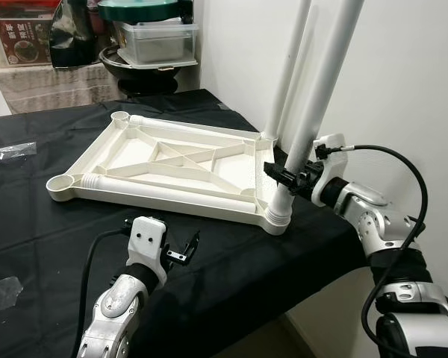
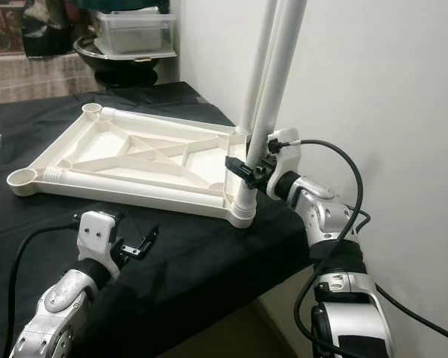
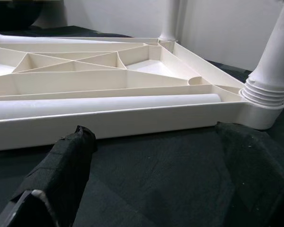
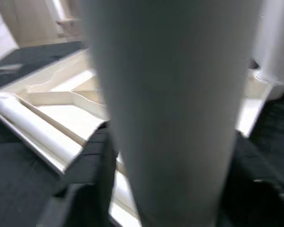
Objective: Building children table
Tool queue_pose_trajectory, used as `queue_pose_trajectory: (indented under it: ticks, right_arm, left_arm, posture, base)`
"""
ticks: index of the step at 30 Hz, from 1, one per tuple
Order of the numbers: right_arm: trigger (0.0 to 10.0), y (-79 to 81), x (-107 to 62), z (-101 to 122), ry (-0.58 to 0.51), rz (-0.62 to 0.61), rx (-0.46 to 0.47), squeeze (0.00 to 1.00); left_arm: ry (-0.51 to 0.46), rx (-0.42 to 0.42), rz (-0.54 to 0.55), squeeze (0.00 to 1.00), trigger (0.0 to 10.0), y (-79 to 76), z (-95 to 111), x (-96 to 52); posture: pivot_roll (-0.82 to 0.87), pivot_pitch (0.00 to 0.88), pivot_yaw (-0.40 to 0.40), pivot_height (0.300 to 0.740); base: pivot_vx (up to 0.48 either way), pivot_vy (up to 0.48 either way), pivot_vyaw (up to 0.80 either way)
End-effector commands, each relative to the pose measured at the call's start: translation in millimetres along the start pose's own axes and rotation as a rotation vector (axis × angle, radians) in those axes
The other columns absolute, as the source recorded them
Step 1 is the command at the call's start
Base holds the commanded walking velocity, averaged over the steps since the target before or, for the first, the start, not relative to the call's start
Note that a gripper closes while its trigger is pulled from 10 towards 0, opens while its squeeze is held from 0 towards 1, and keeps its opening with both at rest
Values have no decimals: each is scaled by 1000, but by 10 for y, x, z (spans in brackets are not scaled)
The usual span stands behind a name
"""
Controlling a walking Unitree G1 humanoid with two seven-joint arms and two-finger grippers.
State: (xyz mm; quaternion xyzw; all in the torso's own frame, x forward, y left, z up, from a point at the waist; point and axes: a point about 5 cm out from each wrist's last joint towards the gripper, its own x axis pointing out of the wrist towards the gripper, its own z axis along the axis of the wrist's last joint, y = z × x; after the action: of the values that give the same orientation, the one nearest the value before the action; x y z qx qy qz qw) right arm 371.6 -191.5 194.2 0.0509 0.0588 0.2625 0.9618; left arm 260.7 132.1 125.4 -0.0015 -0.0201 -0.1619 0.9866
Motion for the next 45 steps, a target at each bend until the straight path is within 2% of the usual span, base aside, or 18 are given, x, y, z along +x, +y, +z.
queue_pose_trajectory:
  ticks: [1,3,5,7,9,10,11,18,19,21,22,23,24,28,29,35,38,45]
  right_arm:
    - [0,-2,65,-82,26,-78,17,0]
    - [0,-30,82,-94,25,-140,29,0]
    - [0,-145,70,-263,107,-422,90,0]
    - [0,-145,70,-263,107,-422,90,0]
    - [0,-107,24,-493,163,-686,185,0]
    - [0,-107,24,-493,163,-686,185,0]
    - [0,209,81,-653,196,-716,246,0]
    - [0,692,285,-531,192,-665,226,0]
    - [6118,729,323,-514,209,-648,213,0]
    - [6118,756,353,-502,221,-645,204,0]
    - [10000,775,383,-444,169,-625,222,0]
    - [10000,775,383,-444,169,-625,222,0]
    - [10000,785,396,-358,101,-607,246,1000]
    - [10000,725,368,-319,105,-610,223,1000]
    - [10000,623,334,-284,98,-571,210,0]
    - [10000,610,270,-166,-9,-296,272,0]
    - [10000,404,159,-120,-34,-111,188,0]
    - [10000,200,85,-54,-40,-15,118,0]
  left_arm:
    - [16,13,-9,0,10000,-8,-25,-2]
    - [17,15,-8,0,10000,-3,-23,-8]
    - [20,16,-10,0,10000,2,-27,-18]
    - [20,16,-10,0,10000,2,-27,-18]
    - [22,15,-12,0,10000,-9,-31,-10]
    - [22,15,-12,0,10000,-9,-31,-10]
    - [24,11,-18,0,10000,-30,-35,-11]
    - [35,21,-8,0,10000,23,-47,-33]
    - [35,22,-5,0,10000,25,-46,-28]
    - [35,22,-4,0,10000,26,-46,-24]
    - [35,21,-4,0,10000,7,-50,-18]
    - [35,21,-4,0,10000,7,-50,-18]
    - [37,18,-9,0,10000,-27,-57,-13]
    - [39,14,-14,0,10000,-43,-63,-22]
    - [39,12,-10,0,10000,-21,-66,-37]
    - [40,11,-3,0,10000,-5,-68,-44]
    - [38,10,-12,0,10000,-28,-66,-33]
    - [36,11,-12,0,10000,-25,-61,-26]
  posture:
    - [108,0,-107,740]
    - [108,0,-105,740]
    - [102,0,-102,740]
    - [102,0,-102,740]
    - [98,0,-98,740]
    - [98,0,-98,740]
    - [102,0,-92,740]
    - [105,0,-95,740]
    - [105,0,-95,740]
    - [105,0,-95,740]
    - [101,0,-100,740]
    - [101,0,-100,740]
    - [101,0,-101,740]
    - [98,0,-102,740]
    - [95,0,-105,740]
    - [95,0,-109,740]
    - [92,0,-108,740]
    - [96,0,-111,740]
  base:
    - [0,0,0]
    - [0,0,0]
    - [0,0,0]
    - [0,0,0]
    - [0,0,0]
    - [0,0,0]
    - [0,0,0]
    - [0,0,0]
    - [0,0,0]
    - [0,0,0]
    - [0,0,0]
    - [0,0,0]
    - [0,0,0]
    - [0,0,0]
    - [0,0,0]
    - [0,0,0]
    - [0,0,0]
    - [0,0,0]
